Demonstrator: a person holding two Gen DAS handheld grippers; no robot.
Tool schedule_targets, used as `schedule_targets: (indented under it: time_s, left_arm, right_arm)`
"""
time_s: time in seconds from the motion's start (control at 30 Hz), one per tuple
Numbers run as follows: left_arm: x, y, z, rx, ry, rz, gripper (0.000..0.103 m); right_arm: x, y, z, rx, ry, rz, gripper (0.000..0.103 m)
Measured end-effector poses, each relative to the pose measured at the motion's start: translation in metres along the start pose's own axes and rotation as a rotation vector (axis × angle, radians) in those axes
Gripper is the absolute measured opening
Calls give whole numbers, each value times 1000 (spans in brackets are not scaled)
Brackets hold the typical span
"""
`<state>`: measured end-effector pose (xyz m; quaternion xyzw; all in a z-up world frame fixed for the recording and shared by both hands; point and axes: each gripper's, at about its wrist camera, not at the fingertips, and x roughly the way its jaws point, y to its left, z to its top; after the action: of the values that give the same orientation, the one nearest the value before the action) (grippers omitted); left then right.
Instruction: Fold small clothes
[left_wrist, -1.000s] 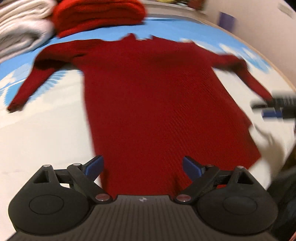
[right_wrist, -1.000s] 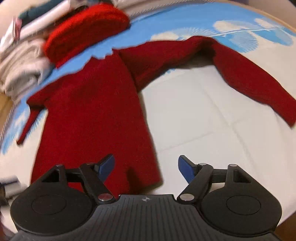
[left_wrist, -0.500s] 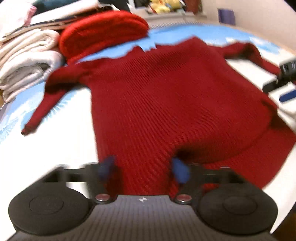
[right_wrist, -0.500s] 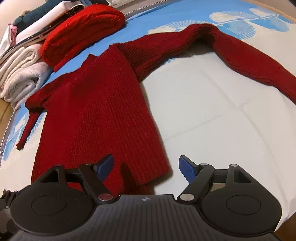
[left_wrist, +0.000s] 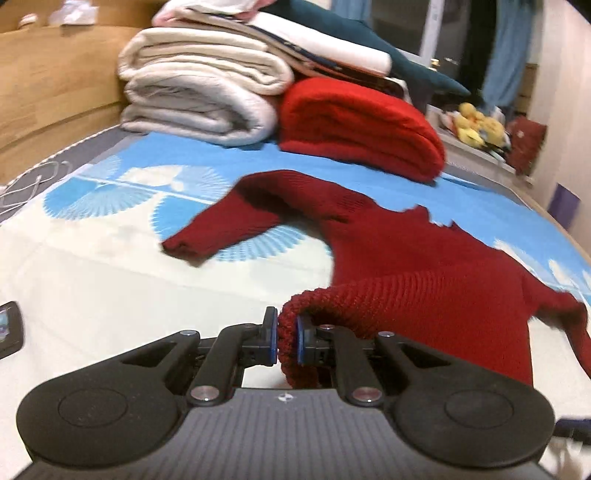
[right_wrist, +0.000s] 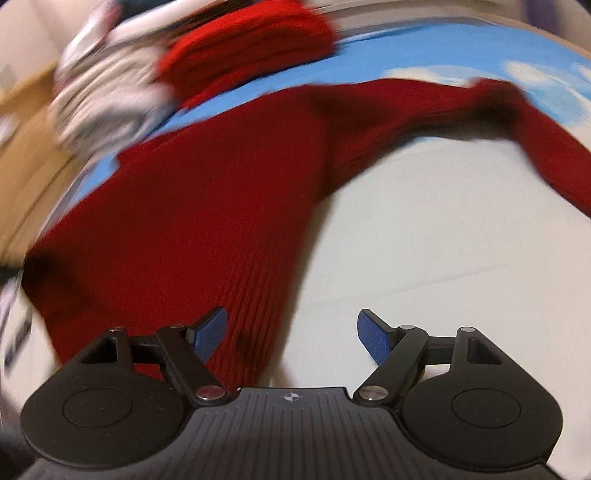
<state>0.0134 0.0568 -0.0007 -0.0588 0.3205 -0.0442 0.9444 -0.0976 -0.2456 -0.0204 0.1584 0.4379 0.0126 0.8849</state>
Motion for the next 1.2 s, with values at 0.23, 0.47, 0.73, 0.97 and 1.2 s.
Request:
schedule_targets:
  time_s: [0.23,0.47,0.73,0.97,1.2]
  left_arm:
    - [-23,12,6,-30,-7,-27,10]
    - [-10,17,3,-53,45,-25,10]
    - [3,24,-5,-3,106,-4,10]
    - [-15,30,-6,-26,99,-69,10]
    - [-42,67,-10,-42,79,91,0]
  right_arm:
    - [30,71,-21,-282,-7,-64,79]
    - [35,64,5,-49,-214,-459,78]
    - [52,53,-2,-84,-107,-501,84]
    - [-46,23,17,153,-424,-149,16]
    - [-121,58,41,-128,-507,-271,5]
